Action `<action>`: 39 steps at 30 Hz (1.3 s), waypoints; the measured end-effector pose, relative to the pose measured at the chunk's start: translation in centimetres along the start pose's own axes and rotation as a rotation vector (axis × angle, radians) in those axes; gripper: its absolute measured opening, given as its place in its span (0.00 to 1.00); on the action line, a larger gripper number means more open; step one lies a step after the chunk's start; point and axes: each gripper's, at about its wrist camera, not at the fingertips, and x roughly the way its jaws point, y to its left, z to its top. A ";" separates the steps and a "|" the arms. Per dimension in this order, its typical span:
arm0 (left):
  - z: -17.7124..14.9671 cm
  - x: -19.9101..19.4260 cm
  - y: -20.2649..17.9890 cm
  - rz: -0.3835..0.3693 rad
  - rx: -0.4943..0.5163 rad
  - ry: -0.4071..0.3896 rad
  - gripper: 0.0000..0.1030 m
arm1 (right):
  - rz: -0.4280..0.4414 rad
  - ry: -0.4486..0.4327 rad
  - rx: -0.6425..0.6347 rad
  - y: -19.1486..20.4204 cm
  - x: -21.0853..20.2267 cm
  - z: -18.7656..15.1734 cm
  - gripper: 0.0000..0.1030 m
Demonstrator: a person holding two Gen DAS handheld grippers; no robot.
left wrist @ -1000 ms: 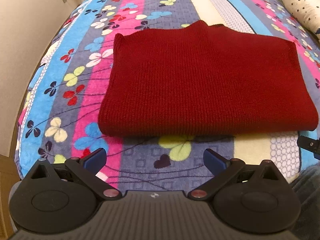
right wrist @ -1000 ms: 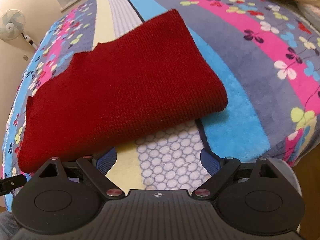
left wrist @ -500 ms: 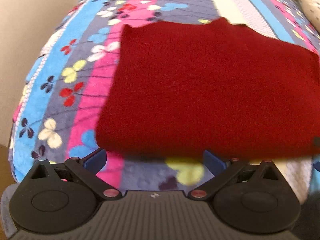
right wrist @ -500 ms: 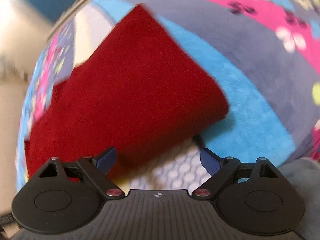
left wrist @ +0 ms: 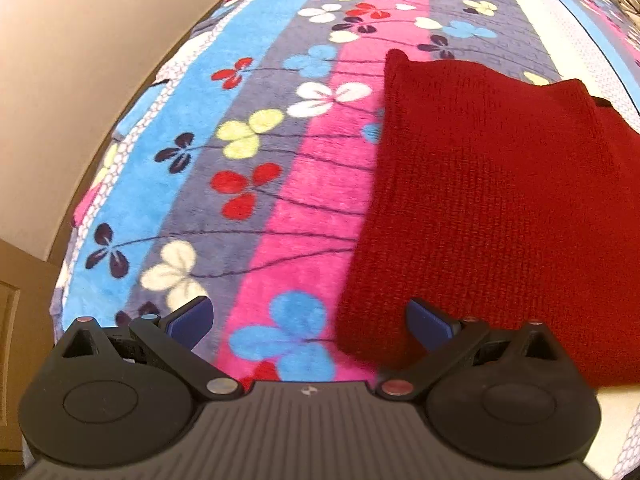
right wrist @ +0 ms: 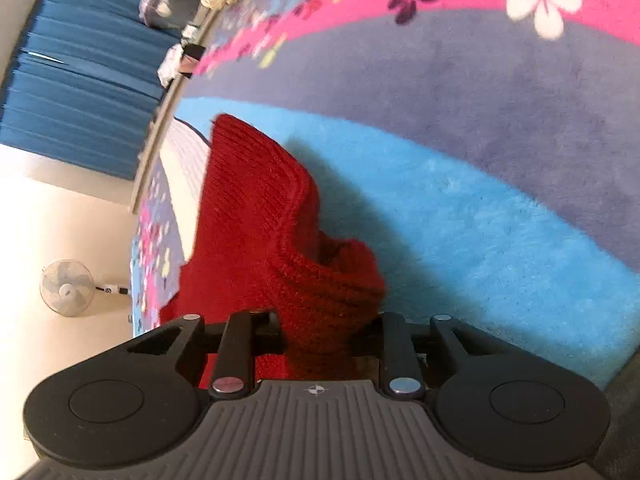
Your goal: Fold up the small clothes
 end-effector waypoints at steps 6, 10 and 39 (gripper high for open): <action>-0.4 -0.3 0.4 -0.016 0.012 -0.017 1.00 | -0.068 0.009 0.068 -0.4 0.9 0.4 0.46; -0.5 0.0 0.6 -0.036 0.010 -0.016 1.00 | -0.054 0.002 0.146 -1.7 1.7 0.1 0.54; 0.0 3.1 5.3 -0.205 -0.088 0.024 1.00 | -0.339 -0.253 -0.846 23.2 0.8 -8.7 0.15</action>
